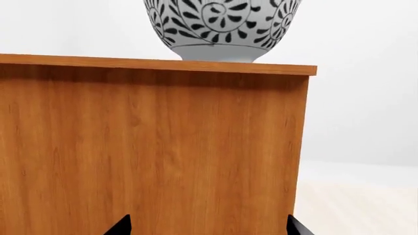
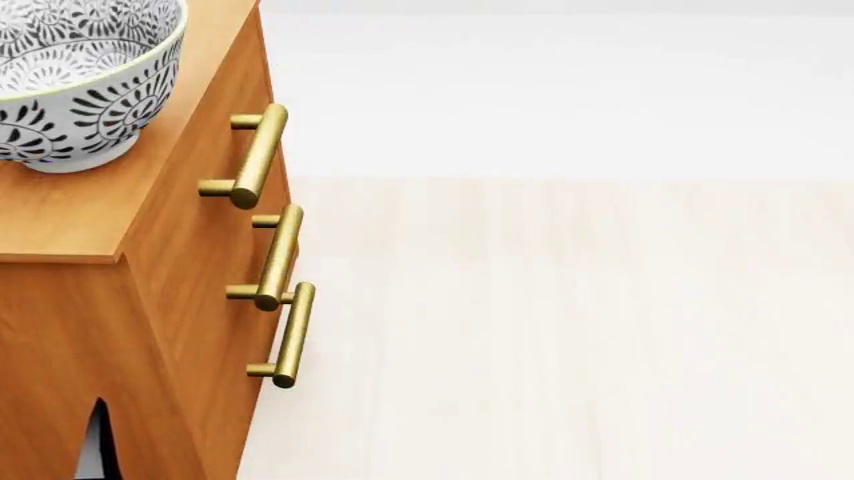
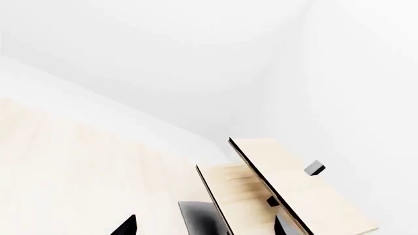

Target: Close the top drawer of the cabinet and put the bowl on top of it.

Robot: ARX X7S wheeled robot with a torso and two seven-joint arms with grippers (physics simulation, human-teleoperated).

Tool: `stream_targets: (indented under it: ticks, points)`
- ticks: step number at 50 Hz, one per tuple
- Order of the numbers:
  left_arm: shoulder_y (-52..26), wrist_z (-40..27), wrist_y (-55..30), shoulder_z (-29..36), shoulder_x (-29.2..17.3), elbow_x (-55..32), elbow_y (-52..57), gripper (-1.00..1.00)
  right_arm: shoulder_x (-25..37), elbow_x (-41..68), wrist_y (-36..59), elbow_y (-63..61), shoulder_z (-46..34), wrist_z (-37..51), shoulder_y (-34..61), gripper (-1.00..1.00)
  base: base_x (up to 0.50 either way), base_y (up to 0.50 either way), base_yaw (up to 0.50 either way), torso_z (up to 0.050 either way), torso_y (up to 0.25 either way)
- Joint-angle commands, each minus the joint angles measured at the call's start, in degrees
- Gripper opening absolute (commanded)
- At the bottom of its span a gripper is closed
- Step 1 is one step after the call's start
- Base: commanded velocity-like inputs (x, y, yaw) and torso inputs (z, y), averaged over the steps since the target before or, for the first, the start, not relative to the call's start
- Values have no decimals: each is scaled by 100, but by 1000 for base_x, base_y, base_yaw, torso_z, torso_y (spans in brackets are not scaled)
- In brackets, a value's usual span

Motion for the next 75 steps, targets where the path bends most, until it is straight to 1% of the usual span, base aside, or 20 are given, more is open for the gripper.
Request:
stream_targets:
  ticks: [1,6,21,38,46,60,68,75]
  points:
    - [47,-55,-21,3,-30,14,122,100,7,-102,-354,111,-142,84,-147,100,0,0,0,0,0]
    - [57,-79,-46,12,-44,19,182,100,7,-132,-438,116,-155,119,-171,100,0,0,0,0,0]
    - [130,-129,-45,25,-91,41,365,100,7,-267,-280,-188,-64,241,-111,100,0,0,0,0,0]
    - [398,-307,-5,-155,-269,45,986,100,7,-513,410,-1099,246,571,160,100,0,0,0,0,0]
    - [484,-370,9,-243,-329,11,1178,100,7,-528,925,-1657,448,774,341,100,0,0,0,0,0]
    - [660,-440,123,-407,-415,-50,1420,100,7,-348,1625,-2411,811,1005,666,100,0,0,0,0,0]
    - [782,-502,157,-496,-478,-63,1639,100,7,-341,1868,-2729,902,1126,733,100,0,0,0,0,0]
    - [908,-541,235,-560,-516,-39,1803,100,7,-108,2262,-3122,1136,1247,945,100,0,0,0,0,0]
